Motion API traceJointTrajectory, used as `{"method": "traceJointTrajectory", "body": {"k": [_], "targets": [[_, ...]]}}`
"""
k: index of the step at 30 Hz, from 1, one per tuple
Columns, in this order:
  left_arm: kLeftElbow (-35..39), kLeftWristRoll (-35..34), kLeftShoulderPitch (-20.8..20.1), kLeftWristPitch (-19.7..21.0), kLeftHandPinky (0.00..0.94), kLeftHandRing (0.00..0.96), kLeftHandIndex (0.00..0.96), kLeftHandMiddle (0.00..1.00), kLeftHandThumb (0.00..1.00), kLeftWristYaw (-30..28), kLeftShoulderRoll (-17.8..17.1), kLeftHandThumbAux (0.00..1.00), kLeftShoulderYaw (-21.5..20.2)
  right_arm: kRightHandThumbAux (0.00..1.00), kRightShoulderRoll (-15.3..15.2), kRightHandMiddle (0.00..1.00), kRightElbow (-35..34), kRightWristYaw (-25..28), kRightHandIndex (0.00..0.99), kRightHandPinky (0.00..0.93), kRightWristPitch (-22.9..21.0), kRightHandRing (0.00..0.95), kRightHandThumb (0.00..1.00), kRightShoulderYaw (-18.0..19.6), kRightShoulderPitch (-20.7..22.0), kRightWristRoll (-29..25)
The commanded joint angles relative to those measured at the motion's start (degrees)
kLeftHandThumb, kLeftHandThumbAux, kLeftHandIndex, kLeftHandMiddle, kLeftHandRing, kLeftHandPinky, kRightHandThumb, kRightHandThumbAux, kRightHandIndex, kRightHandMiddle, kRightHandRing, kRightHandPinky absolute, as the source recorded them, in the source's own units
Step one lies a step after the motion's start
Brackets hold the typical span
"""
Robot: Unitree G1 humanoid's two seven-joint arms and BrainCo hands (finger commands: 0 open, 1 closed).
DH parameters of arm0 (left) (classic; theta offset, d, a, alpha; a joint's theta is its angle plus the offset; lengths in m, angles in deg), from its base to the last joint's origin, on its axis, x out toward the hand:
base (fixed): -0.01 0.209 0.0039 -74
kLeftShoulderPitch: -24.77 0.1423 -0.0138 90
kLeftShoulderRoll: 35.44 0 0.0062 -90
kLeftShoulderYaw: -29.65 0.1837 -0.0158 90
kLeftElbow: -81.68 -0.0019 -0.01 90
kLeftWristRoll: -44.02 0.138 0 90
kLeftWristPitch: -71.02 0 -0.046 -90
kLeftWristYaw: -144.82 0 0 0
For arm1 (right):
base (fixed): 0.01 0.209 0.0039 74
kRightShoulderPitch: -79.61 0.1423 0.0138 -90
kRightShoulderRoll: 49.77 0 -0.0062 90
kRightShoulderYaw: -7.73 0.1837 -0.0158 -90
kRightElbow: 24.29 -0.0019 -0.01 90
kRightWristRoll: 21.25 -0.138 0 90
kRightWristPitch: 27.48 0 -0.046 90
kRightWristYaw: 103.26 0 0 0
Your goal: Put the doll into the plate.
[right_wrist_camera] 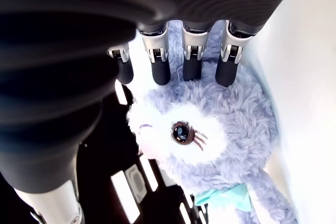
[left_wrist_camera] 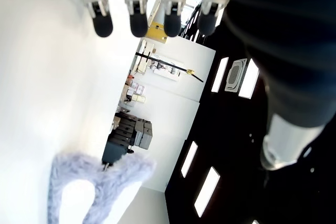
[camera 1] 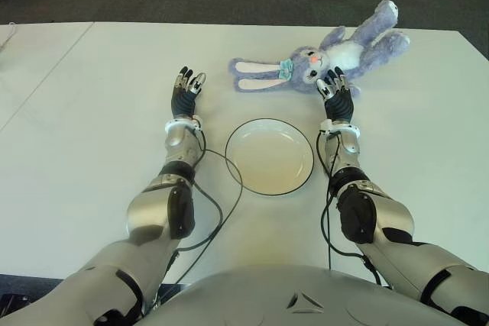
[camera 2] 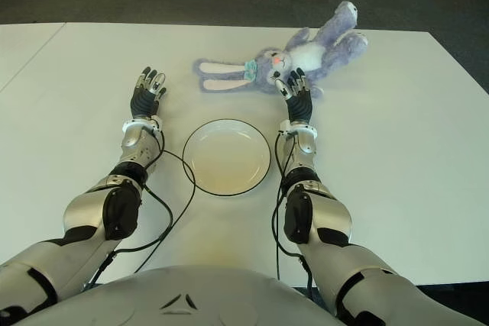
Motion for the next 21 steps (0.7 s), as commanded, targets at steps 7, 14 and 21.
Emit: {"method": "traceJointTrajectory", "body": {"k": [7, 14, 21], "targets": [[-7.3, 0.0, 11.2, 8.3, 0.011, 0.0, 0.0, 0.0, 0.039, 1.2, 3.8, 0.684, -0.3, 0.759, 1.7, 0.084, 8.9, -1.3, 0.054, 0.104, -9.4, 0.07, 0.129, 1.3, -12.9, -0.9], [-7.3, 0.0, 11.2, 8.5, 0.014, 0.0, 0.0, 0.0, 0.047, 1.1, 3.7, 0.691, -0.3, 0.764, 1.5, 0.086, 9.0, -0.8, 0.054, 0.099, -9.8, 0.07, 0.127, 1.6, -12.9, -1.1], [-7.3, -0.2, 11.2, 8.2, 0.004, 0.0, 0.0, 0.0, 0.047, 0.8, 3.9, 0.688, -0.6, 0.752, 1.5, 0.083, 9.0, -0.6, 0.053, 0.092, -9.8, 0.065, 0.122, 1.6, -13.0, -1.2]]}}
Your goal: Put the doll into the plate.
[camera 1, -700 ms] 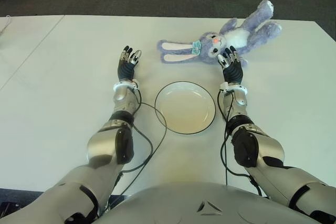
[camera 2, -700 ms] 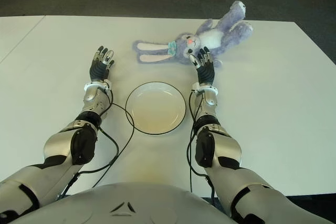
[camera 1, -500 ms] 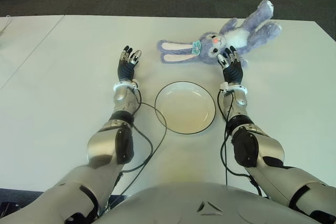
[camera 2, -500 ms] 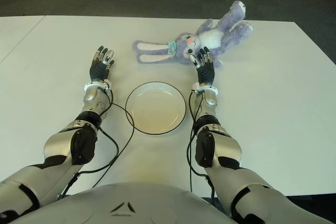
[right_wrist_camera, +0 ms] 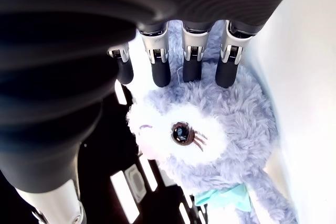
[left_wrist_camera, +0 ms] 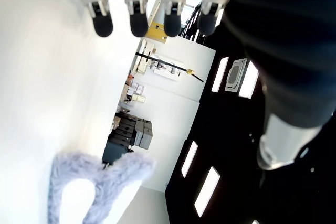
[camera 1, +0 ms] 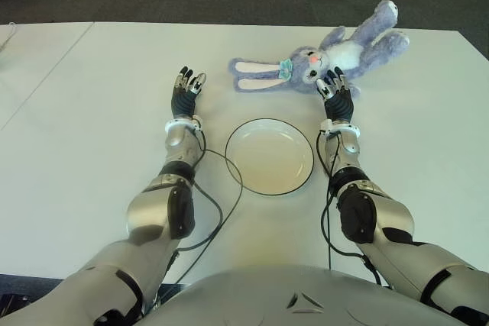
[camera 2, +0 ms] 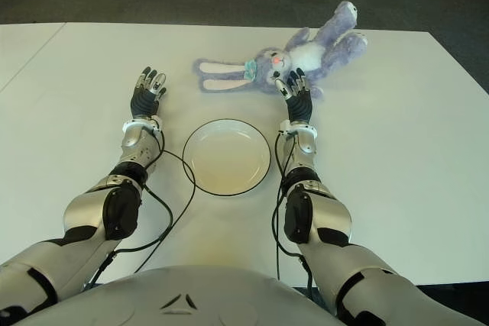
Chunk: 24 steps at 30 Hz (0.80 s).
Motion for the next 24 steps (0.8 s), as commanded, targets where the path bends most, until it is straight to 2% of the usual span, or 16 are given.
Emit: {"method": "traceJointTrajectory", "body": {"k": [1, 5, 9, 16, 24], "targets": [[-7.3, -0.5, 11.2, 8.2, 0.003, 0.0, 0.0, 0.0, 0.047, 0.8, 3.9, 0.687, -0.8, 0.75, 1.6, 0.083, 9.0, -0.6, 0.053, 0.091, -9.3, 0.064, 0.122, 1.7, -13.0, -1.2], [-7.2, -0.8, 11.3, 8.2, 0.01, 0.0, 0.0, 0.0, 0.044, 0.6, 4.0, 0.691, -1.1, 0.732, 1.8, 0.074, 8.8, -0.7, 0.049, 0.091, -8.7, 0.06, 0.115, 2.0, -13.2, -1.6], [-7.2, -0.6, 11.4, 8.2, 0.005, 0.0, 0.0, 0.0, 0.047, 0.3, 3.9, 0.682, -0.9, 0.715, 2.2, 0.089, 8.6, -1.4, 0.058, 0.138, -7.4, 0.088, 0.107, 2.5, -13.5, -2.0], [-7.2, -0.6, 11.4, 8.3, 0.007, 0.0, 0.0, 0.0, 0.04, 0.1, 3.7, 0.682, -0.8, 0.663, 2.6, 0.105, 7.5, -1.9, 0.074, 0.159, -2.4, 0.109, 0.112, 4.7, -15.2, -3.9], [-7.2, -0.5, 11.5, 8.2, 0.01, 0.0, 0.0, 0.0, 0.025, 0.0, 3.6, 0.68, -0.7, 0.604, 4.1, 0.122, 7.2, -8.8, 0.107, 0.162, 1.7, 0.124, 0.127, 6.9, -14.8, -4.9]]}}
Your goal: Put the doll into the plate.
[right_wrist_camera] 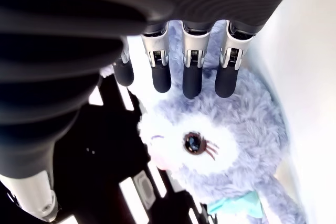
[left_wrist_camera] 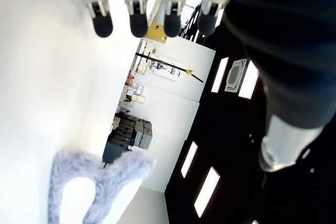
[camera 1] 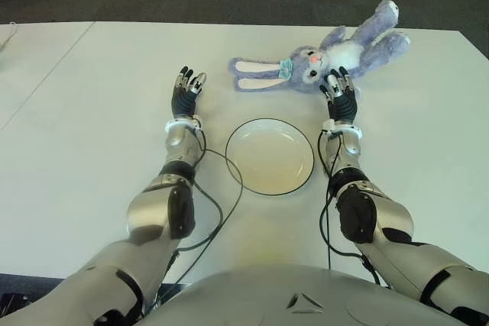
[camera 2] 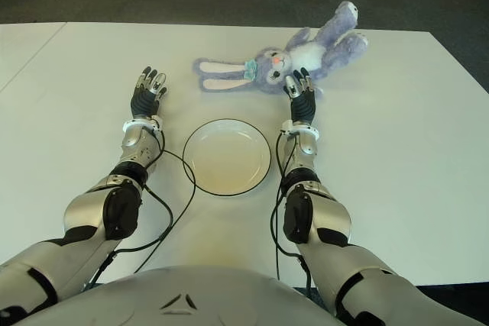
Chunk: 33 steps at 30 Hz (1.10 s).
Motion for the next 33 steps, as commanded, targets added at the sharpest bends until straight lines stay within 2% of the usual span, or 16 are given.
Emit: {"method": "traceJointTrajectory", "body": {"k": [1, 6, 13, 17, 26, 33], "targets": [[-7.2, -0.4, 11.5, 8.2, 0.012, 0.0, 0.0, 0.0, 0.024, 0.0, 3.5, 0.679, -0.7, 0.6, 3.6, 0.128, 7.4, -7.6, 0.115, 0.169, -0.8, 0.13, 0.127, 4.1, -14.6, -3.3], [-7.2, -0.7, 11.3, 8.3, 0.007, 0.0, 0.0, 0.0, 0.025, 0.3, 3.5, 0.673, -0.9, 0.59, 4.0, 0.143, 7.5, -16.8, 0.138, 0.178, 0.9, 0.149, 0.123, 3.8, -14.0, -2.0], [-7.3, -0.9, 11.1, 8.8, 0.018, 0.0, 0.0, 0.0, 0.026, 0.5, 3.4, 0.68, -1.2, 0.628, 4.3, 0.145, 7.7, -24.7, 0.171, 0.209, 1.6, 0.164, 0.137, 3.5, -13.3, -1.3], [-7.4, -0.7, 11.0, 9.0, 0.013, 0.0, 0.0, 0.0, 0.026, 0.5, 3.3, 0.681, -1.1, 0.644, 4.1, 0.146, 8.0, -26.1, 0.177, 0.216, 0.6, 0.171, 0.16, 4.1, -12.8, -2.0], [-7.4, -1.0, 11.0, 9.3, 0.012, 0.0, 0.0, 0.0, 0.04, -0.1, 3.3, 0.702, -1.4, 0.641, 5.4, 0.119, 7.8, -28.7, 0.144, 0.192, 2.8, 0.144, 0.171, 4.5, -12.7, -2.4], [-7.3, -1.8, 10.9, 9.4, 0.013, 0.0, 0.0, 0.0, 0.043, -0.3, 3.5, 0.693, -2.2, 0.639, 6.0, 0.105, 7.8, -28.4, 0.125, 0.182, 3.6, 0.13, 0.186, 5.4, -12.6, -3.4]]}}
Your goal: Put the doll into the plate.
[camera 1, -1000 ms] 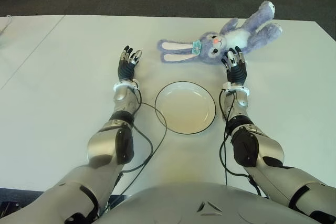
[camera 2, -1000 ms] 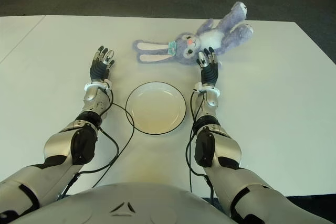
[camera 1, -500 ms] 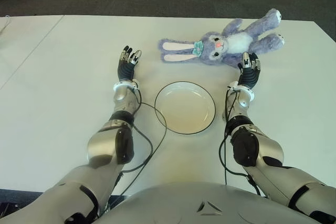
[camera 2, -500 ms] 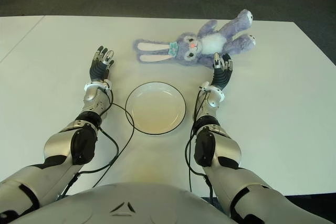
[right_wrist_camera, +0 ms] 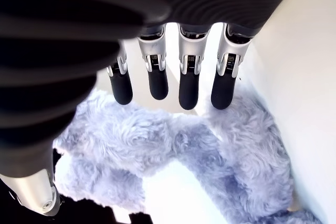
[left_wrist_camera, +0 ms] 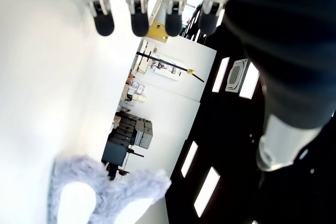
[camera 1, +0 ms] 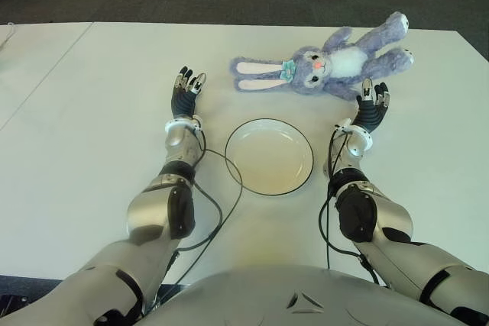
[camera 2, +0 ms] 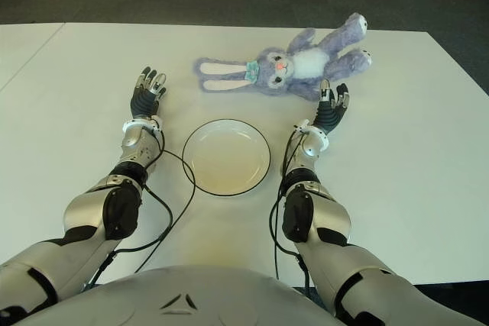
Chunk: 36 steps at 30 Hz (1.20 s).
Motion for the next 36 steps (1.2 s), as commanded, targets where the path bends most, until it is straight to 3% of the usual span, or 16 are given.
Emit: {"method": "traceJointTrajectory", "body": {"k": [1, 13, 21, 30, 36], "targets": [[-7.3, -1.6, 10.9, 9.0, 0.013, 0.0, 0.0, 0.0, 0.042, -0.2, 3.5, 0.693, -1.8, 0.64, 5.6, 0.104, 7.8, -2.3, 0.124, 0.183, -2.1, 0.13, 0.186, 3.1, -12.7, -2.9], [-7.2, -1.6, 10.7, 8.7, 0.001, 0.0, 0.0, 0.0, 0.028, -0.2, 3.6, 0.713, -1.6, 0.62, 9.3, 0.097, 7.1, -6.3, 0.12, 0.231, 2.5, 0.153, 0.208, 2.3, -12.9, -1.9], [-7.3, -1.4, 10.5, 9.3, 0.012, 0.0, 0.0, 0.0, 0.017, 0.3, 3.4, 0.725, -1.6, 0.589, 9.6, 0.091, 7.3, -6.8, 0.102, 0.249, 2.5, 0.16, 0.195, 2.4, -12.6, -2.0], [-7.3, -1.4, 10.3, 9.7, 0.002, 0.0, 0.0, 0.0, 0.007, 0.8, 3.2, 0.715, -1.7, 0.579, 8.8, 0.095, 7.5, -5.4, 0.088, 0.258, 2.6, 0.167, 0.186, 1.6, -12.9, -1.1], [-7.3, -1.1, 10.2, 9.7, 0.002, 0.0, 0.0, 0.0, 0.01, 1.1, 3.1, 0.715, -1.4, 0.589, 5.3, 0.1, 8.0, -4.2, 0.072, 0.234, -0.6, 0.163, 0.209, 0.6, -9.5, 0.0]]}}
